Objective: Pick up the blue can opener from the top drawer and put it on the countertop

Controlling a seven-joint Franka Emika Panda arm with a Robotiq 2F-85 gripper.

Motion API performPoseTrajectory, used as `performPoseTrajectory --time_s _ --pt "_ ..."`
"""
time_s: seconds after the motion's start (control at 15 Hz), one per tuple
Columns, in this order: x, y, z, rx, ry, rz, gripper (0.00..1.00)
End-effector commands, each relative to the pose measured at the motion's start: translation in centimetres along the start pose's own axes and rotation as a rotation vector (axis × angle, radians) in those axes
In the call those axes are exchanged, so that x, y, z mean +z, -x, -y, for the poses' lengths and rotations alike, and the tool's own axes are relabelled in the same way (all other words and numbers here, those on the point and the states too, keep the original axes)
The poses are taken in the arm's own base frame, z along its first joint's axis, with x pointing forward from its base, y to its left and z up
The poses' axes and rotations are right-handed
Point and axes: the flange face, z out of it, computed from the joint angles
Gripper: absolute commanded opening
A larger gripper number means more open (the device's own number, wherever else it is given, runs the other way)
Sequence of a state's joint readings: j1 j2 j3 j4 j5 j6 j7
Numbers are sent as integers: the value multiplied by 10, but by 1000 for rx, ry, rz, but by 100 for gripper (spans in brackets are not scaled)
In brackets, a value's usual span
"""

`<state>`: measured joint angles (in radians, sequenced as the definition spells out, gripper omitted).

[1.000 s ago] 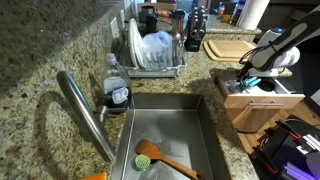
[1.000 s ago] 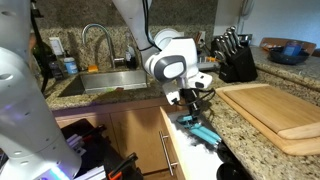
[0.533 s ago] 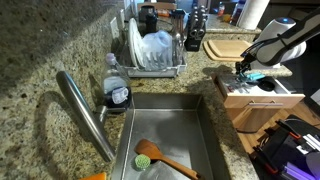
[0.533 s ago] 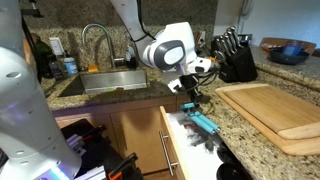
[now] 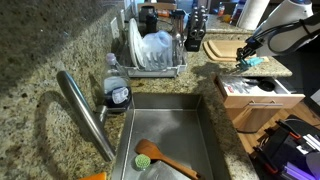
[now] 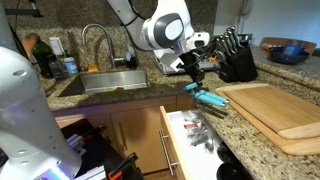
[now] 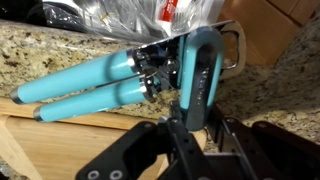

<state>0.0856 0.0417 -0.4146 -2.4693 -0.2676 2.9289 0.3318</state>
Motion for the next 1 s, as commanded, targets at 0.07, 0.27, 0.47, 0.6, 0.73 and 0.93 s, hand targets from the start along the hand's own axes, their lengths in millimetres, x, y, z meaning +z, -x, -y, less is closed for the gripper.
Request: performPoseTrajectory --time_s 0.07,0.27,0.47,0.6,0.73,0.93 --pt "-3 -1 -2 -2 0 -7 29" --pt "-3 -6 2 6 -17 -6 7" --pt "-6 -36 30 38 -83 -8 7" --pt "0 -61 44 62 -108 -30 7" --pt "-8 -45 41 67 -111 -31 29" --pt "8 -63 48 74 -100 -34 29"
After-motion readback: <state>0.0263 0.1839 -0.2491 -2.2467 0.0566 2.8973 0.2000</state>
